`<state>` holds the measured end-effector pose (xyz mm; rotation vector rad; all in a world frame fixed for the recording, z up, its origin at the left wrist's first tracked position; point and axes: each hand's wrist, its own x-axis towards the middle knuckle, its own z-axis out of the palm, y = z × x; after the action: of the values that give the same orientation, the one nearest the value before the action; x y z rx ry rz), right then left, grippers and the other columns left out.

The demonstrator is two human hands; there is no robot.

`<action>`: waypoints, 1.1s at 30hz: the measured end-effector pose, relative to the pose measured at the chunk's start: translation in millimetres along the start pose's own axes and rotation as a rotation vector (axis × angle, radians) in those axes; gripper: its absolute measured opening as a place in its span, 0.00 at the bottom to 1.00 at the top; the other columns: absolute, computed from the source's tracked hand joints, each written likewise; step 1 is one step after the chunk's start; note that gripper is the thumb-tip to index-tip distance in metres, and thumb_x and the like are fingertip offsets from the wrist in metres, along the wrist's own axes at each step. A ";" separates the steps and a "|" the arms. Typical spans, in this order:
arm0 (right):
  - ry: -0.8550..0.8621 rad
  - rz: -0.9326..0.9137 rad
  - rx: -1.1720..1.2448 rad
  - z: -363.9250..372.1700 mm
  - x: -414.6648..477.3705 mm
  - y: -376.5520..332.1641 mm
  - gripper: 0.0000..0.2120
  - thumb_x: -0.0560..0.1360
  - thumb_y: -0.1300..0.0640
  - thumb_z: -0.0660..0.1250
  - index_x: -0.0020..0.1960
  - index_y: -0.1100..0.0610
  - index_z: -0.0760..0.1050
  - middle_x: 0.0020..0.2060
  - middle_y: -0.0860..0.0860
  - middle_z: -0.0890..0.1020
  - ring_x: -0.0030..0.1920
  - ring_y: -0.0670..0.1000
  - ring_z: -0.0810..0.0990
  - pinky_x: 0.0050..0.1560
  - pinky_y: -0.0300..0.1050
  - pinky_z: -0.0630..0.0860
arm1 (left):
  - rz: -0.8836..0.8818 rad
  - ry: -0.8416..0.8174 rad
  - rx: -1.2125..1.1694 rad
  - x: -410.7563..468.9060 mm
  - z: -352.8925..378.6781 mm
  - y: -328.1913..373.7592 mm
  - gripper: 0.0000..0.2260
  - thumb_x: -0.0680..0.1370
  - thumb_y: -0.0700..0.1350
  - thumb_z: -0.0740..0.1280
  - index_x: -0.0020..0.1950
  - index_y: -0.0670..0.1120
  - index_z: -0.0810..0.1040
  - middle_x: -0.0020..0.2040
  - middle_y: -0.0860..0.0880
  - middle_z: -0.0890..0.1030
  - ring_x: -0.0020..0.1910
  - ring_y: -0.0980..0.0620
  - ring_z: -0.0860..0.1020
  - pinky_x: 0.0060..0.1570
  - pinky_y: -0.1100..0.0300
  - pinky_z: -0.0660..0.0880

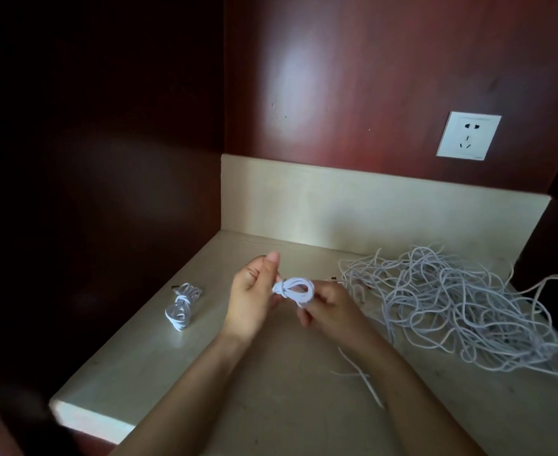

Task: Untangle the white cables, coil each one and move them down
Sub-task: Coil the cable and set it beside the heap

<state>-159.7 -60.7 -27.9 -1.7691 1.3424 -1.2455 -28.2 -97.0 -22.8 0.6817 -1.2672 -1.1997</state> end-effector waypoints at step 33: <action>-0.345 -0.064 -0.152 20.5 -8.6 -1.5 0.18 0.81 0.54 0.61 0.32 0.53 0.70 0.25 0.44 0.70 0.28 0.42 0.67 0.34 0.41 0.65 | 0.150 0.204 0.246 11.3 -16.2 -11.3 0.20 0.83 0.51 0.58 0.32 0.47 0.66 0.23 0.55 0.70 0.25 0.54 0.69 0.30 0.56 0.69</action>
<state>-140.8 -53.9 -37.4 -2.0355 1.2118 -0.8368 -17.6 -114.3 -32.9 0.8497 -1.2801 -0.8376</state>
